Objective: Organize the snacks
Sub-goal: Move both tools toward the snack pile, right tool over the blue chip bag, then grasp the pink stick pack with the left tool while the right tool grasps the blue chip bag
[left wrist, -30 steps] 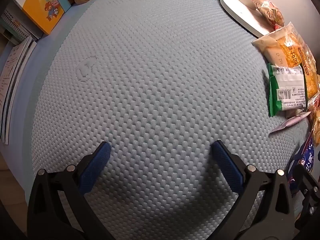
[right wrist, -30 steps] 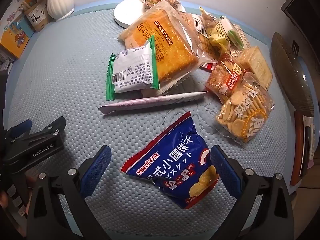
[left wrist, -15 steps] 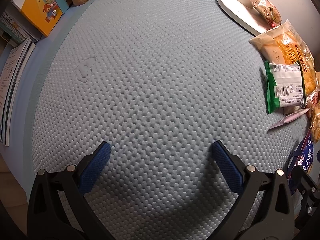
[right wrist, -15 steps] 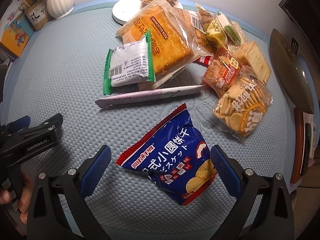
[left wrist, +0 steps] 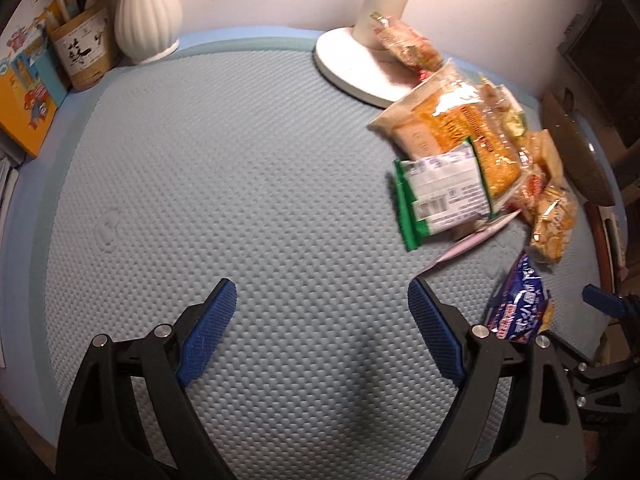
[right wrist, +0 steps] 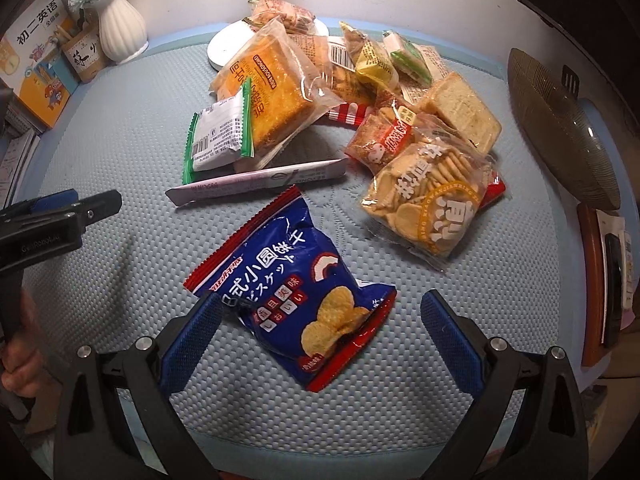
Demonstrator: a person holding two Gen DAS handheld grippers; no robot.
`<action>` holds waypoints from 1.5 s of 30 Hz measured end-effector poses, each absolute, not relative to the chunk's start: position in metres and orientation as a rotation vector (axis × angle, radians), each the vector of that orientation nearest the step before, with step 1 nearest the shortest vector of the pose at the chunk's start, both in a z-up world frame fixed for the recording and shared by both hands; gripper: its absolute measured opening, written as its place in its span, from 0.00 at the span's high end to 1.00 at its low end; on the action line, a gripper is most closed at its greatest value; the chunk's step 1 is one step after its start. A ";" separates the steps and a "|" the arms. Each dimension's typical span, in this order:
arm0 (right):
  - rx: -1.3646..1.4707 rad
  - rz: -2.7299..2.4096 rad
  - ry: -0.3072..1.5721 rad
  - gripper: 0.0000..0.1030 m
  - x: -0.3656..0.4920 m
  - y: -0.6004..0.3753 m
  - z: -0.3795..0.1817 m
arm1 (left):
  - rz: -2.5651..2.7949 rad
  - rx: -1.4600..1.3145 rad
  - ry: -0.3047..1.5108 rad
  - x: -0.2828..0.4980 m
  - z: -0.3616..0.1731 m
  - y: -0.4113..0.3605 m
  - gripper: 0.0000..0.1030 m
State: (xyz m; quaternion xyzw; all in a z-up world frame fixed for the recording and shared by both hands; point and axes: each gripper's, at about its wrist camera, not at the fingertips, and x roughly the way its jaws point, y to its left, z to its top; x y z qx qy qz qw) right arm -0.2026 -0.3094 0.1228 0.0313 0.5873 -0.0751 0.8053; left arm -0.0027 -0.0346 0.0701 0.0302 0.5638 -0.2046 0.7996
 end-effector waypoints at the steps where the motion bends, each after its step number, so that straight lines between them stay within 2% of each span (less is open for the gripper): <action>1: 0.070 -0.162 1.256 0.05 -0.201 -0.310 0.123 | -0.473 0.070 1.197 -0.001 0.074 -0.039 0.11; 5: 0.053 -0.136 1.258 0.05 -0.195 -0.304 0.125 | -0.708 0.125 1.189 -0.004 0.086 -0.065 0.03; 9: 0.009 0.007 1.293 0.05 -0.197 -0.298 0.122 | -0.853 0.210 1.223 -0.021 0.082 -0.087 0.03; 15: 0.019 0.089 1.285 0.05 -0.209 -0.314 0.118 | -0.953 0.315 1.233 -0.025 0.072 -0.121 0.11; 17: 0.005 0.137 1.279 0.05 -0.208 -0.315 0.115 | -0.971 0.348 1.270 -0.024 0.062 -0.131 0.24; 19: -0.051 0.178 1.258 0.05 -0.209 -0.310 0.115 | -0.984 0.384 1.301 -0.024 0.053 -0.142 0.30; 23: -0.085 0.204 1.252 0.05 -0.204 -0.309 0.111 | -1.013 0.408 1.298 -0.022 0.050 -0.150 0.30; 27: -0.080 0.207 1.245 0.05 -0.200 -0.310 0.109 | -1.023 0.412 1.300 -0.019 0.051 -0.155 0.36; 39: -0.109 0.202 1.279 0.05 -0.186 -0.303 0.095 | -0.997 0.433 1.247 -0.026 0.052 -0.173 0.37; 42: -0.120 0.209 1.271 0.05 -0.183 -0.301 0.093 | -0.997 0.438 1.251 -0.022 0.053 -0.172 0.44; 45: -0.105 0.212 1.275 0.05 -0.176 -0.302 0.085 | -0.987 0.428 1.262 -0.018 0.053 -0.167 0.57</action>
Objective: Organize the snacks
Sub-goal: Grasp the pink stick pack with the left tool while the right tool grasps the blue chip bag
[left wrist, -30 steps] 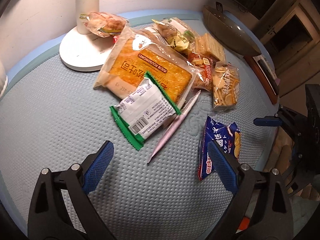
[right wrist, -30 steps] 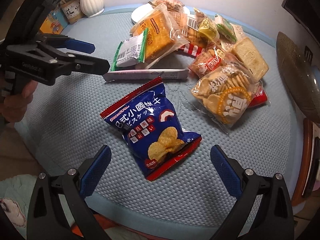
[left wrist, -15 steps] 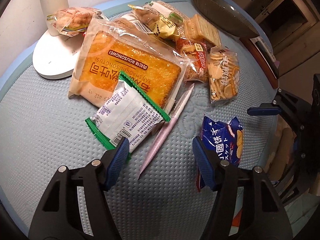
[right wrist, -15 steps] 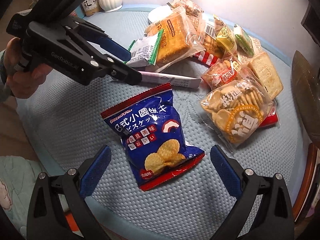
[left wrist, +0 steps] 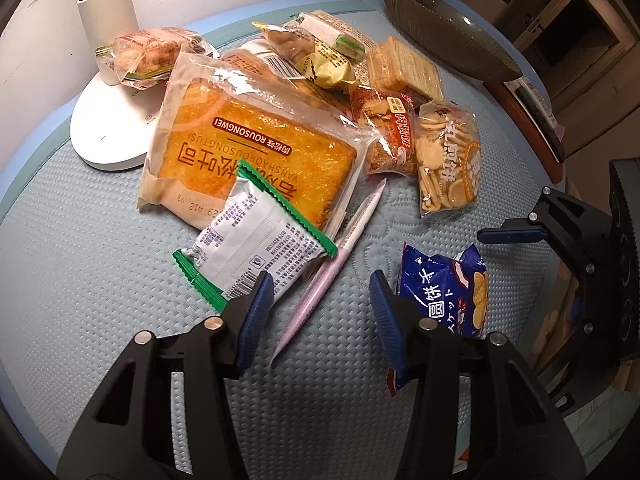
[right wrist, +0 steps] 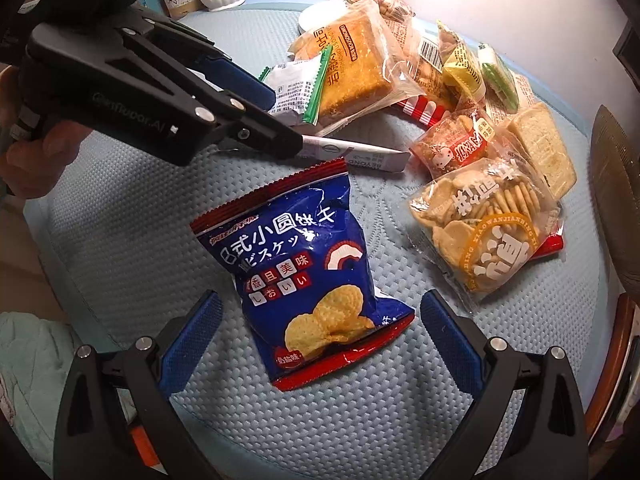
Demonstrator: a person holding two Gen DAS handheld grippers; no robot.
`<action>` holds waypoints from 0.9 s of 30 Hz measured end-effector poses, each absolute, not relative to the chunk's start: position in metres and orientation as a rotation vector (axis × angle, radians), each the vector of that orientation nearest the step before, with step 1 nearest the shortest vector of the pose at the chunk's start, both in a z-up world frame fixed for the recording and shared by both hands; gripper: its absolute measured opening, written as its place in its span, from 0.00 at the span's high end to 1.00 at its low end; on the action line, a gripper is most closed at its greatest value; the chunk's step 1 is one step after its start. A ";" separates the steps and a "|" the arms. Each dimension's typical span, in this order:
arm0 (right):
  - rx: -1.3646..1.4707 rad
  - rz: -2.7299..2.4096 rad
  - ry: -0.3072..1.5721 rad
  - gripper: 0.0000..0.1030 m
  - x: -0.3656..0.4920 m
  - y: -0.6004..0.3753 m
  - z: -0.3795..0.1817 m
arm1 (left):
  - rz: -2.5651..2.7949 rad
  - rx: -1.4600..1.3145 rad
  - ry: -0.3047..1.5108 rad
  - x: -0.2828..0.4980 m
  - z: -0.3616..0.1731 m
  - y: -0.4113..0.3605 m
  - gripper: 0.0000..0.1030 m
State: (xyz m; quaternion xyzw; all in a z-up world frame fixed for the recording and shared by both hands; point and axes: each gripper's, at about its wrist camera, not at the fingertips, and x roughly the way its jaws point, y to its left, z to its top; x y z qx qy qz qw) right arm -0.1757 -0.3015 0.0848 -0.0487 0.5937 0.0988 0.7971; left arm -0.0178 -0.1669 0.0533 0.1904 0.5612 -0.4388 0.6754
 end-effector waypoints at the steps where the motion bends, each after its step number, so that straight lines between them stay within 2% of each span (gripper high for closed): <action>1: -0.102 0.221 1.278 0.05 -0.174 -0.300 0.081 | -0.992 0.414 1.277 -0.016 0.054 -0.163 0.64; 4: -0.180 0.223 1.271 0.05 -0.164 -0.280 0.073 | -0.998 0.396 1.277 -0.019 0.060 -0.153 0.65; 7: -0.168 0.221 1.278 0.05 -0.157 -0.268 0.065 | -1.036 0.438 1.280 -0.028 0.057 -0.159 0.62; 9: -0.168 0.209 1.286 0.09 -0.155 -0.265 0.058 | -1.014 0.506 1.281 -0.031 0.047 -0.170 0.62; 10: -0.184 0.195 1.284 0.16 -0.155 -0.264 0.056 | -1.002 0.520 1.294 -0.031 0.040 -0.174 0.64; 11: -0.198 0.182 1.284 0.23 -0.155 -0.264 0.054 | -0.991 0.522 1.311 -0.030 0.034 -0.177 0.70; 15: -0.174 0.140 1.270 0.27 -0.157 -0.267 0.052 | -0.962 0.516 1.305 -0.033 0.026 -0.184 0.76; 20: -0.023 0.045 1.265 0.32 -0.174 -0.285 0.056 | -0.941 0.499 1.292 -0.042 0.036 -0.184 0.91; 25: 0.146 -0.104 1.262 0.32 -0.179 -0.313 0.064 | -0.909 0.454 1.311 -0.049 0.040 -0.163 0.91; 27: 0.177 -0.139 1.284 0.32 -0.182 -0.315 0.055 | -0.900 0.435 1.339 -0.052 0.031 -0.161 0.85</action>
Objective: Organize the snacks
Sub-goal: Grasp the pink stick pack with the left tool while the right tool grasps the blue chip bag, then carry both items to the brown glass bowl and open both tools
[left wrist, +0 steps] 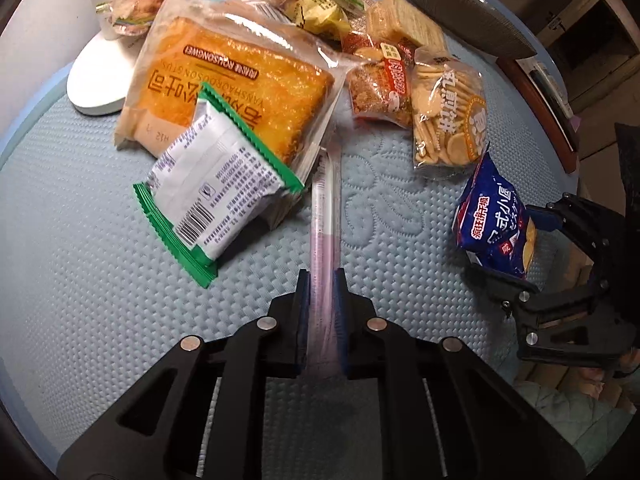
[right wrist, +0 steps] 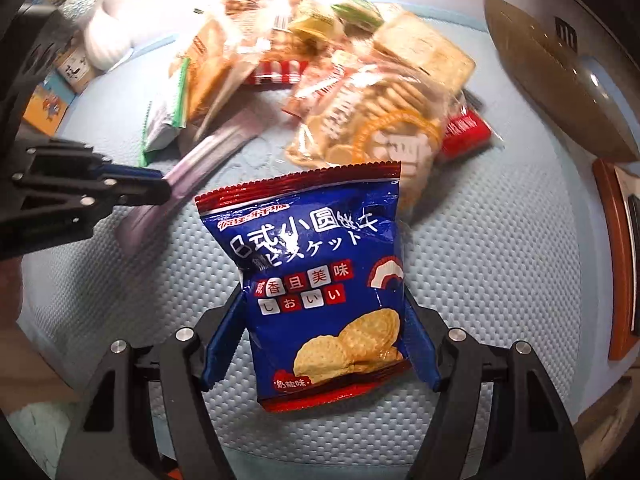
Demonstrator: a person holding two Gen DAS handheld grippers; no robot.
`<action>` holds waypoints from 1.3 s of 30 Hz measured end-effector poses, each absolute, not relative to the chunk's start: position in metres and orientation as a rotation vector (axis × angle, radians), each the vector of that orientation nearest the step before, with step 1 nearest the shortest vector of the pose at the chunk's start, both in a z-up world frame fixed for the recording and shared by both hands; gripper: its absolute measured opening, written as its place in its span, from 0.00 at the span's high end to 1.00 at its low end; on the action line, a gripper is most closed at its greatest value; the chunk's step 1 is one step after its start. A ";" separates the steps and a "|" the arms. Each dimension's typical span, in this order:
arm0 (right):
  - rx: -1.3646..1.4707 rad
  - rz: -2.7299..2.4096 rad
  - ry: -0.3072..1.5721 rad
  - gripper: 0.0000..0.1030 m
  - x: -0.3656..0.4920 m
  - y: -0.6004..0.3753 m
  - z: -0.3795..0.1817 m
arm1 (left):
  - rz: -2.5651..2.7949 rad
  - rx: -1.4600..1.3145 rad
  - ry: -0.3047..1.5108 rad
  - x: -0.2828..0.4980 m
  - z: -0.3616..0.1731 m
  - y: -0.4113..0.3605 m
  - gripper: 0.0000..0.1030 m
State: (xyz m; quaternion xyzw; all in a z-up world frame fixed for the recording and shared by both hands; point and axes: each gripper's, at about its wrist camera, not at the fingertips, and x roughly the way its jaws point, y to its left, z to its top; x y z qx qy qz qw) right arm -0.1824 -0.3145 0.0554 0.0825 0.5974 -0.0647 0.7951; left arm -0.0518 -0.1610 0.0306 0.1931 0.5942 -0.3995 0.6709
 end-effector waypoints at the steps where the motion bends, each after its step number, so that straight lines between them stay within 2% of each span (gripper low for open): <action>1: 0.184 -0.141 1.298 0.31 -0.181 -0.313 0.050 | -0.898 0.426 1.344 -0.053 0.028 -0.162 0.76; 2: 0.176 -0.143 1.300 0.30 -0.179 -0.311 0.046 | -0.903 0.414 1.344 -0.054 0.027 -0.164 0.64; 4: 0.149 -0.138 1.302 0.28 -0.176 -0.302 0.045 | -0.923 0.425 1.321 -0.062 0.029 -0.174 0.52; 6: 0.174 -0.130 1.305 0.18 -0.175 -0.293 0.042 | -0.874 0.484 1.288 -0.068 0.026 -0.181 0.59; 8: 0.197 -0.148 1.296 0.16 -0.177 -0.301 0.036 | -0.818 0.530 1.259 -0.069 0.027 -0.184 0.82; 9: 0.193 -0.154 1.305 0.17 -0.176 -0.299 0.033 | -0.816 0.528 1.262 -0.068 0.028 -0.186 0.82; 11: 0.149 -0.167 1.307 0.28 -0.173 -0.290 0.032 | -0.815 0.504 1.262 -0.066 0.030 -0.178 0.83; 17: 0.163 -0.141 1.296 0.40 -0.183 -0.266 0.037 | -0.879 0.337 1.267 -0.071 0.056 -0.142 0.84; 25: 0.279 -0.210 1.177 0.41 -0.178 -0.320 0.093 | -0.948 0.244 1.173 -0.075 0.118 -0.181 0.84; 30: 0.285 -0.298 1.129 0.41 -0.170 -0.408 0.127 | -0.962 0.221 1.097 -0.062 0.150 -0.266 0.84; 39: 0.282 -0.385 1.112 0.41 -0.131 -0.534 0.150 | -0.962 0.206 1.029 -0.045 0.159 -0.399 0.83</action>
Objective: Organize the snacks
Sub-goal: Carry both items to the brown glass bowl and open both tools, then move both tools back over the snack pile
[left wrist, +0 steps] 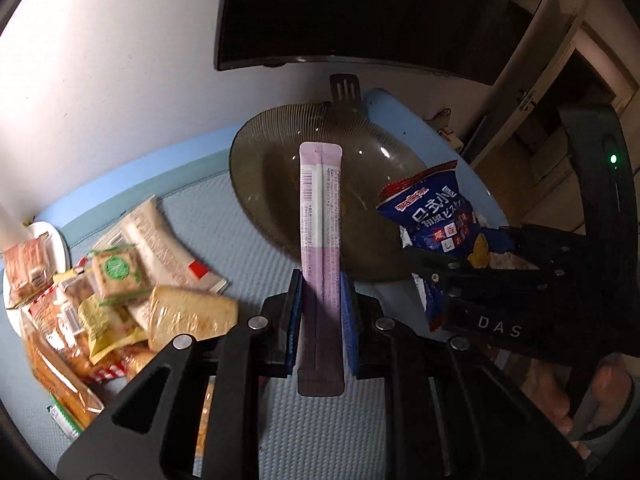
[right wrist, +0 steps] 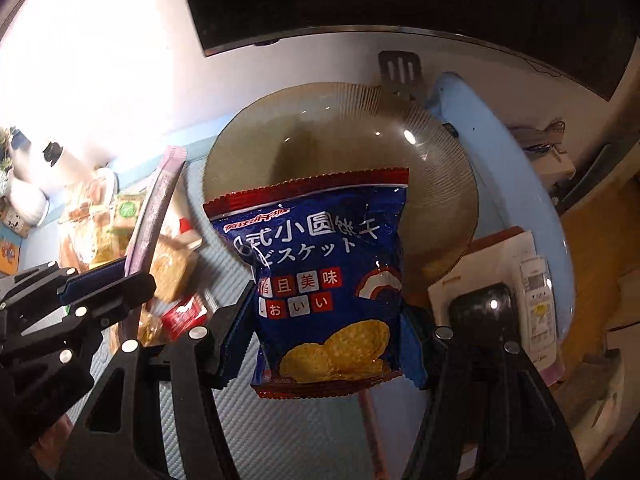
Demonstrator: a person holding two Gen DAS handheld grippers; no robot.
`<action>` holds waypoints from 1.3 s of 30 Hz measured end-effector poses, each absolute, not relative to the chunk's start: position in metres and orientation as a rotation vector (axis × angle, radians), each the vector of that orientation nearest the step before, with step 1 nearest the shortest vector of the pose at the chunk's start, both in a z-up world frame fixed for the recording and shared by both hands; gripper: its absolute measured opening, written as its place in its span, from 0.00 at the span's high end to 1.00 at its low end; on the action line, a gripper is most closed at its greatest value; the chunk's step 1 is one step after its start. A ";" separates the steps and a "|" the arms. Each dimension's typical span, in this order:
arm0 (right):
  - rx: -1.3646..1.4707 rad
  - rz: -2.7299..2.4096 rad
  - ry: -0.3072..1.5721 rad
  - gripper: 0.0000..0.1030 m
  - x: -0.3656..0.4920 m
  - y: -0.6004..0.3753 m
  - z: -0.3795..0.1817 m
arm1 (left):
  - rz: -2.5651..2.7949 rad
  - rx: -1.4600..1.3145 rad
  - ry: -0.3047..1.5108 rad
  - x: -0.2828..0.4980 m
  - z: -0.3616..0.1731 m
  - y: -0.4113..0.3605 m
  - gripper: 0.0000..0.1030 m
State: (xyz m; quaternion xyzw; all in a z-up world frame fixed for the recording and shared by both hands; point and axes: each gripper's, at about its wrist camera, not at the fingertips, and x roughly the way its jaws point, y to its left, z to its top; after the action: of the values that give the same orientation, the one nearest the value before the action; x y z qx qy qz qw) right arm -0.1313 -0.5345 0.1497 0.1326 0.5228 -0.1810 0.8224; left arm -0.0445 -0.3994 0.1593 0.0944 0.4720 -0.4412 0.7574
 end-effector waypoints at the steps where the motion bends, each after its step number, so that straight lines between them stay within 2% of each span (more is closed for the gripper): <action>1: 0.294 -0.385 1.115 0.41 -0.127 -0.543 0.150 | -0.957 0.196 1.026 -0.039 0.160 -0.409 0.83; 4: 0.329 -0.376 1.118 0.41 -0.111 -0.566 0.151 | -0.936 0.176 1.017 -0.024 0.162 -0.434 0.81; 6: 0.315 -0.373 1.106 0.37 -0.102 -0.574 0.148 | -0.921 0.170 1.013 -0.016 0.158 -0.438 0.81; 7: 0.312 -0.374 1.109 0.32 -0.099 -0.577 0.147 | -0.907 0.173 1.020 -0.012 0.156 -0.441 0.79; 10: 0.340 -0.347 1.124 0.31 -0.095 -0.585 0.141 | -0.888 0.145 1.059 -0.007 0.147 -0.435 0.69; 12: 0.346 -0.335 1.137 0.31 -0.099 -0.586 0.137 | -0.878 0.125 1.078 -0.007 0.143 -0.424 0.66; 19: 0.344 -0.278 1.153 0.30 -0.117 -0.549 0.137 | -0.822 0.112 1.111 -0.022 0.138 -0.355 0.65; 23: 0.312 -0.206 1.119 0.21 -0.117 -0.496 0.153 | -0.769 0.049 1.123 -0.028 0.147 -0.286 0.62; 25: 0.276 -0.168 1.088 0.19 -0.117 -0.464 0.162 | -0.725 0.006 1.134 -0.026 0.151 -0.249 0.62; 27: 0.278 -0.116 1.035 0.19 -0.119 -0.436 0.169 | -0.665 -0.034 1.149 -0.022 0.149 -0.210 0.57; 29: 0.265 -0.091 1.023 0.19 -0.119 -0.410 0.166 | -0.600 -0.093 1.164 -0.014 0.142 -0.173 0.40; 34: 0.216 -0.046 1.091 0.19 -0.111 -0.355 0.136 | -0.477 -0.177 1.221 0.007 0.107 -0.101 0.35; 39: 0.300 -0.065 1.166 0.19 -0.108 -0.344 0.103 | -0.453 -0.133 1.242 0.039 0.071 -0.093 0.32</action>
State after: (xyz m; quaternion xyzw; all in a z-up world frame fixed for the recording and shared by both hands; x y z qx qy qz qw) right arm -0.1076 -0.3438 0.1034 0.1409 0.5483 -0.0307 0.8238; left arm 0.0387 -0.0928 0.0708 -0.0615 0.5762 -0.2104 0.7874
